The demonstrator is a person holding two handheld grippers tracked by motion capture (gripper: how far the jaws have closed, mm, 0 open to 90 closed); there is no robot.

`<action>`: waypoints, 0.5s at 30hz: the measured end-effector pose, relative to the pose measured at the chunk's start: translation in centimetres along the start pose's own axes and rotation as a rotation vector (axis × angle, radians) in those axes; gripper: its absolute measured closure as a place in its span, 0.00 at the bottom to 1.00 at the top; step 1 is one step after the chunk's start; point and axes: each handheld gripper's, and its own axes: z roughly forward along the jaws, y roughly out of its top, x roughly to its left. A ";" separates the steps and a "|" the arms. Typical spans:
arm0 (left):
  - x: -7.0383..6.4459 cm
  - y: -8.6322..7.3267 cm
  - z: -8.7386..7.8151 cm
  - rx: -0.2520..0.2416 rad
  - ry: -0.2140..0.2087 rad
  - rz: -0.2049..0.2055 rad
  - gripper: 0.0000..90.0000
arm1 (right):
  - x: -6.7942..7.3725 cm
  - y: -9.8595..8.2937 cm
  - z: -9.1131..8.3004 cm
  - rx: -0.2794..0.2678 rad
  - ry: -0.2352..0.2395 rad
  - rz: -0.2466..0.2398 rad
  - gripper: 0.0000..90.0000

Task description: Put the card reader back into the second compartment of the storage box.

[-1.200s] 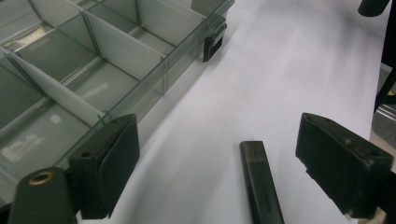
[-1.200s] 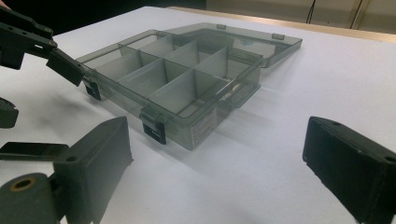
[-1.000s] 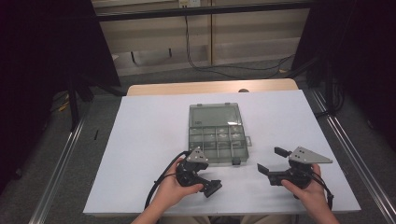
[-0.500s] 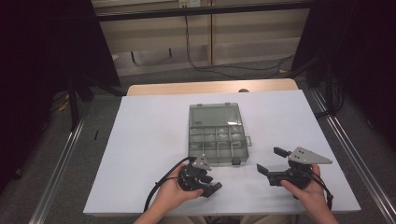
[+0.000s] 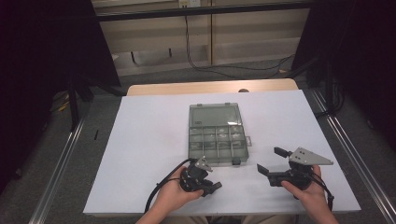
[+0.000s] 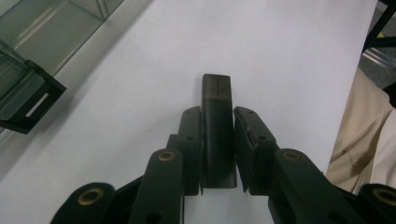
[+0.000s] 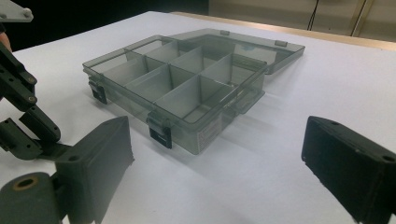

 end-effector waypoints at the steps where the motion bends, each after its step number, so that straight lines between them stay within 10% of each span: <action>1: 0.1 0.1 -0.1 0.029 0.006 0.033 0.81 | 0.0 0.0 0.0 0.000 0.001 -0.001 0.09; 15: 0.1 0.3 -0.1 0.017 -0.001 -0.027 0.82 | 0.0 -0.1 0.1 0.004 0.001 0.003 0.09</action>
